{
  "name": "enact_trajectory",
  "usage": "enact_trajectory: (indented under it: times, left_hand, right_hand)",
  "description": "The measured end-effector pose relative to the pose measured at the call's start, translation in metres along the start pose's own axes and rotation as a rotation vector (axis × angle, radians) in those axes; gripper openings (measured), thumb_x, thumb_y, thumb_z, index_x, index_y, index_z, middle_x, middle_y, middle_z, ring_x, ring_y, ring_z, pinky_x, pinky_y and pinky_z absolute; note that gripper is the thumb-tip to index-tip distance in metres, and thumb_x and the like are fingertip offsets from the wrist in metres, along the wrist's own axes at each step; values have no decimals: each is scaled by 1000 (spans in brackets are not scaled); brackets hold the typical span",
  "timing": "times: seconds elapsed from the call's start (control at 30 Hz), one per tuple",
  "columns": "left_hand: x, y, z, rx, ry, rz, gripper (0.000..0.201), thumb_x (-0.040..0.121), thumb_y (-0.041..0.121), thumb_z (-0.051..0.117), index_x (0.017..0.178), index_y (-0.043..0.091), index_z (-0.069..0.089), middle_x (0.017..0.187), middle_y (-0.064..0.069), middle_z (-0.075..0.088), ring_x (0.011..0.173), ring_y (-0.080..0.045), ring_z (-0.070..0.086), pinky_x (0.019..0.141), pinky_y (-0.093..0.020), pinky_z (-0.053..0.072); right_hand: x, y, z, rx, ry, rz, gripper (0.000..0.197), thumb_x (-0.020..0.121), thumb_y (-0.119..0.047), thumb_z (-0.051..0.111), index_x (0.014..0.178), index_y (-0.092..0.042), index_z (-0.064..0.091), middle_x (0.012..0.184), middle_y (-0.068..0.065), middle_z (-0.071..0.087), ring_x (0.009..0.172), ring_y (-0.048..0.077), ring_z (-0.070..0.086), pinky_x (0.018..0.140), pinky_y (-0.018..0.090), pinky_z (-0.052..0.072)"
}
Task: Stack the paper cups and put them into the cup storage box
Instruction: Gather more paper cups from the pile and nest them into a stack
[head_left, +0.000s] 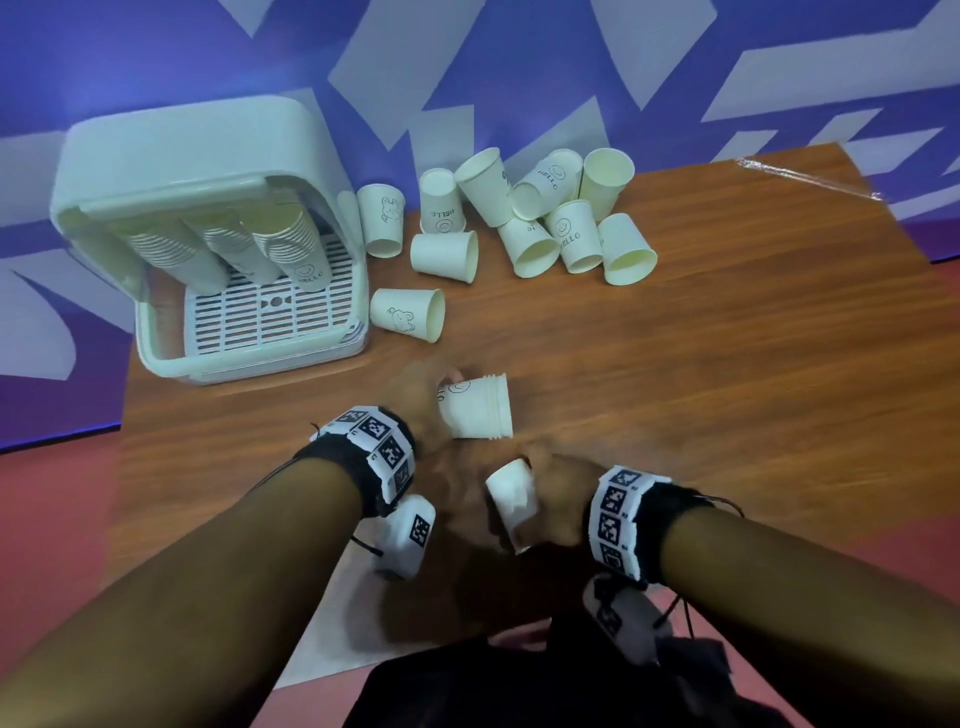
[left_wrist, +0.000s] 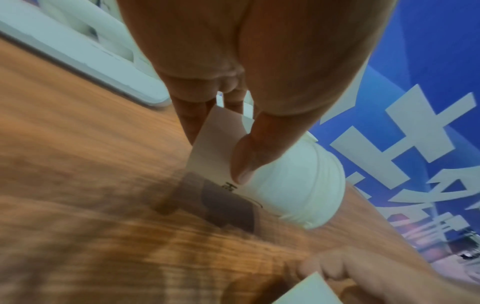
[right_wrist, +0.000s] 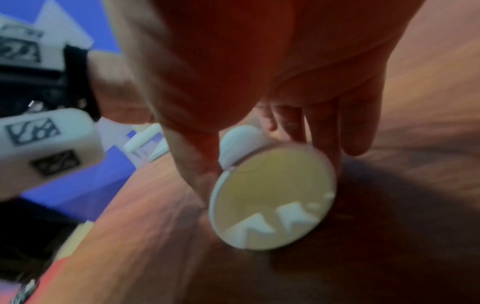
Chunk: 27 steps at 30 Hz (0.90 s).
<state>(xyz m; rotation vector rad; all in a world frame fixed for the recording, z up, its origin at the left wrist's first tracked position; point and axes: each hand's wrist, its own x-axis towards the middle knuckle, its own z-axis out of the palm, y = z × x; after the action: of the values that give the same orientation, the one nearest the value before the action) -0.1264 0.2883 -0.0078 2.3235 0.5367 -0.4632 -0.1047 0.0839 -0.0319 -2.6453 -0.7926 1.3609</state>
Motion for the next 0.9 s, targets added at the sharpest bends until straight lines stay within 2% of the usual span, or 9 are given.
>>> enact_trajectory:
  times: [0.1,0.23,0.33,0.43,0.57,0.63,0.7,0.8,0.9]
  left_hand:
    - [-4,-15,-4,22,-7,-3,51,71,-2,75,115,17,60,108,1,55,104,-21,56,93,-32,47]
    - [-6,-28,-16,58,-9,-13,47,72,-2,75,114,15,62,104,2,55,98,-19,56,87,-29,47]
    - [-5,-33,-23,48,-16,-7,49,72,-1,75,116,16,62,105,1,59,97,-17,58,81,-24,48]
    - [-5,-30,-26,-47,-6,20,44,77,-4,71,115,18,62,91,10,56,85,-10,54,64,-11,38]
    - [-2,-11,-33,-65,1,106,50,66,1,79,108,24,64,100,6,61,95,-15,60,83,-28,50]
    - [1,-6,-36,-68,16,110,59,61,4,81,113,26,63,109,5,60,100,-17,59,87,-31,50]
    - [5,-7,-40,-108,59,74,64,61,2,82,117,25,61,107,4,56,98,-18,57,85,-30,48]
    - [6,-13,-45,-125,100,29,65,61,11,84,120,21,60,112,-1,57,102,-23,58,94,-35,50]
    - [5,-22,-47,-152,154,-19,58,61,19,89,111,17,62,99,5,57,97,-19,59,88,-33,49]
  right_hand:
    - [6,-9,-7,122,28,14,73,70,-45,78,132,-31,41,116,-6,62,98,18,61,76,28,51]
    - [8,-8,-32,281,217,86,67,70,-33,78,126,-30,41,104,-3,61,84,15,63,69,30,54]
    - [12,-14,-47,338,308,8,66,73,-29,74,133,-31,46,126,-2,53,104,16,56,85,30,48]
    - [15,-25,-58,348,322,-57,70,79,-24,68,143,-32,42,142,-3,42,125,16,46,96,27,38]
    - [21,-49,-74,436,320,-135,88,78,-14,68,152,-37,25,154,-3,31,135,20,37,107,36,39]
    - [29,-59,-83,502,314,-154,96,72,-12,68,152,-40,22,151,-1,35,129,22,43,103,41,45]
    - [37,-63,-93,626,304,-197,99,65,-9,65,151,-38,24,149,0,40,122,20,49,95,37,49]
    - [50,-65,-113,811,272,-242,85,78,-2,63,153,-24,27,154,2,37,138,20,40,99,29,38]
    - [71,-68,-129,719,391,-121,62,92,-21,59,149,-24,36,152,-3,42,133,17,46,106,33,39]
